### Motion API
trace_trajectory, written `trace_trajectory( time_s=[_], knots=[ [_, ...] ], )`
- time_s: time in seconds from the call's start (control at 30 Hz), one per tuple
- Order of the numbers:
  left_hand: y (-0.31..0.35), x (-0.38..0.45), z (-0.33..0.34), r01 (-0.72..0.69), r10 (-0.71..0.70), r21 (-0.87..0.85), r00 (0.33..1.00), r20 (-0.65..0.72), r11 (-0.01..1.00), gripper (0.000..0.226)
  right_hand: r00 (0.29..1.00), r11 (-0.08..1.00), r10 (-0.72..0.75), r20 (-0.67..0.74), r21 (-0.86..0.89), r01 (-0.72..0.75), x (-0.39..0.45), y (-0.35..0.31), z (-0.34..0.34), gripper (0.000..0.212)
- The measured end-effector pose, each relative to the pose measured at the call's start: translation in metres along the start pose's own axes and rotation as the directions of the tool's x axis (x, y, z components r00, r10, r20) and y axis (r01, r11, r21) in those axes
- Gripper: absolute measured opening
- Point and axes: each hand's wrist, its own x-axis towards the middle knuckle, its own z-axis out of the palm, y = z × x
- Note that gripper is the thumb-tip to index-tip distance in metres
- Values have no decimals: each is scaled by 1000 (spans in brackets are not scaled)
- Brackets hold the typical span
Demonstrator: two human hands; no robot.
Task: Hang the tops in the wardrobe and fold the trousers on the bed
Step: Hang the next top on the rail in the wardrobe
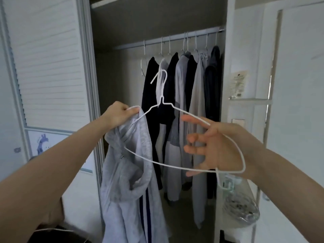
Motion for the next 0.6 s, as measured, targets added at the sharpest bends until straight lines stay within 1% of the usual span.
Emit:
trace_trajectory(
  time_s=[0.07, 0.1, 0.13, 0.17, 0.23, 0.33, 0.5, 0.57, 0.6],
  knots=[
    [5, -5, 3, 13, -9, 132, 999, -30, 991, 53, 978, 997, 29, 208, 70, -45, -16, -12, -1, 58],
    [5, -9, 5, 28, -22, 178, 999, -37, 984, 52, 957, 994, 44, 287, 83, -71, -25, -17, -2, 58],
    [2, -11, 6, 48, -42, 198, 998, -35, 979, 50, 945, 993, 59, 322, 80, -90, -30, -20, -3, 57],
    [1, -14, 9, 67, -61, 204, 998, -35, 977, 49, 944, 993, 77, 320, 59, -100, -37, -20, -3, 56],
    [1, -20, 14, 98, -93, 177, 995, -38, 979, 52, 968, 995, 96, 234, -10, -97, -42, -14, 1, 54],
    [9, -24, 23, 100, -98, 93, 995, -21, 991, 59, 987, 992, 112, 113, -78, -103, -39, -1, 8, 51],
    [43, -33, 35, 108, -109, -81, 994, -2, 991, 53, 990, 983, 126, -57, -127, -132, -28, 26, 13, 43],
    [56, -39, 43, 142, -141, -170, 990, 18, 975, 49, 987, 980, 117, -109, -150, -133, -21, 38, 14, 43],
    [61, -42, 45, 178, -180, -206, 984, 7, 962, 46, 987, 976, 102, -120, -180, -123, -18, 45, 15, 43]
  ],
)
